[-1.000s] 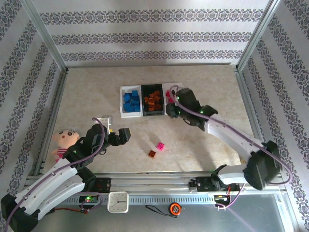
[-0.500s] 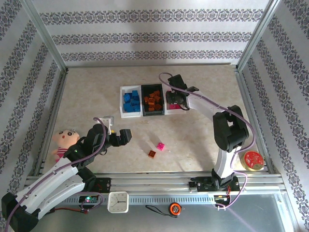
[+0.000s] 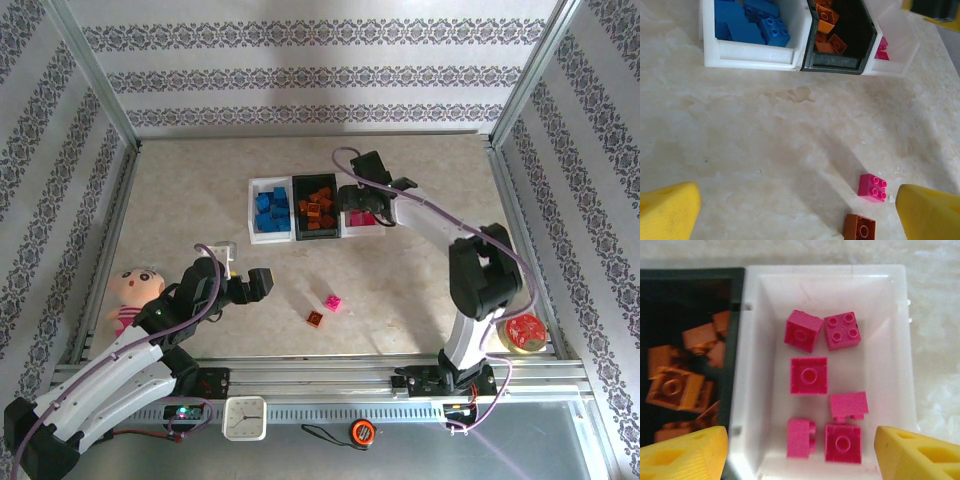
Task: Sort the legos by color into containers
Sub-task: Place the lego in the container, then pick up the lego from the bottom-center of the table.
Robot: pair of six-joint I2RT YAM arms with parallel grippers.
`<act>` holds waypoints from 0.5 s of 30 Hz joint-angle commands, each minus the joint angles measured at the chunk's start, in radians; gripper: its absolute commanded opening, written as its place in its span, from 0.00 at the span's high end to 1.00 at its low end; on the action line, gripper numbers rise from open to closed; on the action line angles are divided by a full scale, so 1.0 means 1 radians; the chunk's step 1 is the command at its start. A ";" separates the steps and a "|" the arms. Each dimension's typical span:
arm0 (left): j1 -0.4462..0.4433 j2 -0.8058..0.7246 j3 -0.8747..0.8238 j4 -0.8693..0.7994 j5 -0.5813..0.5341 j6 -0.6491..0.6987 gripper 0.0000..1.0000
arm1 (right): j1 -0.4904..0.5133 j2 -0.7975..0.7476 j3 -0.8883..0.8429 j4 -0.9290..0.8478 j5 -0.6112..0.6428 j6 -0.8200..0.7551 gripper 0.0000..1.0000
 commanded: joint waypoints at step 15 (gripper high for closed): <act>0.012 -0.005 -0.020 0.017 0.016 -0.019 0.00 | 0.355 -0.506 -0.479 -0.129 0.021 0.022 0.20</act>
